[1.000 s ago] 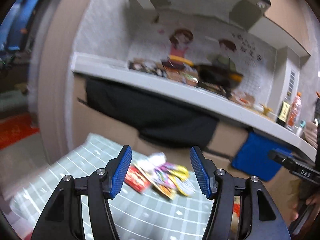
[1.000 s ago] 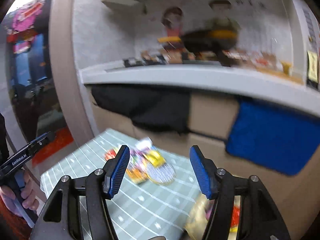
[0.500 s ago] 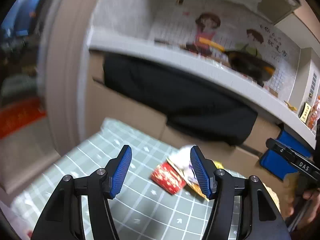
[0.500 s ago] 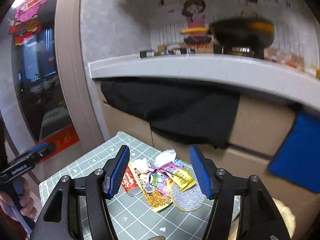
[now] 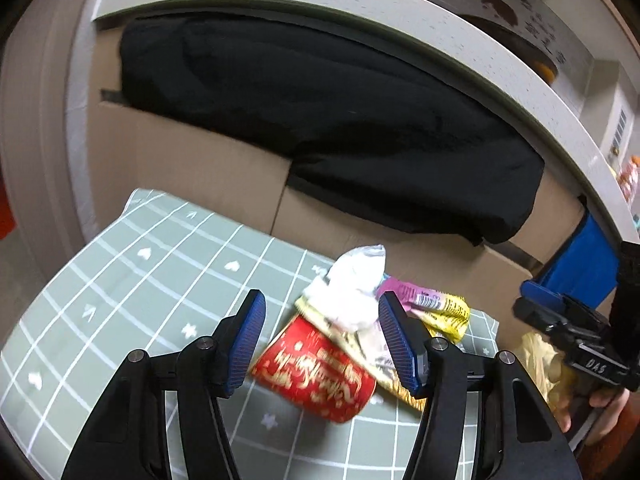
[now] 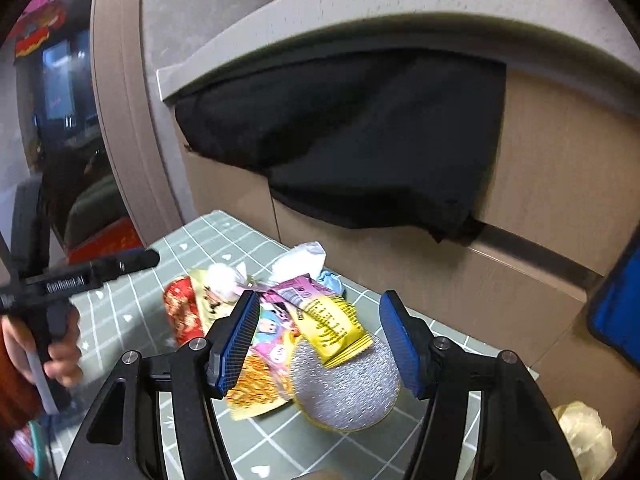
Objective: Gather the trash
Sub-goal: 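Move both open tools back toward the remaining trash on the table, then grasp the pink-yellow snack wrapper with the right tool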
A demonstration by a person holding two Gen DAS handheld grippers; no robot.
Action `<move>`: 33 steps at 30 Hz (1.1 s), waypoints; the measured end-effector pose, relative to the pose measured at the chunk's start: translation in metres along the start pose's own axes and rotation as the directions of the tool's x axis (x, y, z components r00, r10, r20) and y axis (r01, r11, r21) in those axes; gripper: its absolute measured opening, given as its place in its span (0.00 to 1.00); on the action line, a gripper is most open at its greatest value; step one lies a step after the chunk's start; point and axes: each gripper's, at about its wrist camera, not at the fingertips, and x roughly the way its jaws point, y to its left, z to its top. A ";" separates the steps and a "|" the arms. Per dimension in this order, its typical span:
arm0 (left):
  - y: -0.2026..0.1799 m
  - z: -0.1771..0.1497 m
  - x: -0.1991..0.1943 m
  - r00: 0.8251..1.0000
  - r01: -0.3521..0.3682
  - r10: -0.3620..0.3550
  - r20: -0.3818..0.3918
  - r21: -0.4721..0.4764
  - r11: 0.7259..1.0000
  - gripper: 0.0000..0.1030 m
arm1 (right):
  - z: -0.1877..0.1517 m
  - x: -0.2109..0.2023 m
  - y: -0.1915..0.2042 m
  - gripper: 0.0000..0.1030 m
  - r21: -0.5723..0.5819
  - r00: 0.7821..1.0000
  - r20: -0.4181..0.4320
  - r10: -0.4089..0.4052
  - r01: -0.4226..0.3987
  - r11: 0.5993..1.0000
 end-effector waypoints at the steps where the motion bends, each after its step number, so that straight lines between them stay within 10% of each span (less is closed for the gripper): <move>1: -0.001 0.001 0.001 1.000 0.001 -0.001 -0.003 -0.001 1.000 0.58 | 0.000 0.005 -0.001 0.58 -0.006 1.000 -0.002 0.006 -0.006 1.000; 9: 0.008 -0.013 0.009 0.999 -0.013 0.011 -0.040 -0.049 0.999 0.58 | 0.008 0.068 -0.010 0.58 0.022 0.991 -0.072 0.112 -0.111 0.994; 15: 0.015 -0.015 0.001 0.999 -0.007 0.004 -0.035 -0.076 0.997 0.58 | -0.016 0.128 -0.011 0.55 0.049 0.946 -0.294 0.137 -0.128 0.991; 18: 0.013 -0.015 -0.003 1.000 -0.007 0.006 -0.024 -0.069 0.998 0.58 | -0.025 0.117 -0.011 0.29 0.036 0.961 -0.258 0.101 -0.095 0.995; 27: -0.011 -0.005 0.010 0.999 0.027 -0.028 -0.027 -0.054 0.998 0.58 | -0.016 0.034 -0.023 0.25 0.116 0.988 -0.126 0.089 -0.074 0.991; 33: -0.026 0.012 0.068 0.991 -0.098 0.092 -0.097 -0.051 0.994 0.58 | -0.018 0.013 -0.031 0.25 0.136 0.995 -0.091 0.028 -0.015 0.991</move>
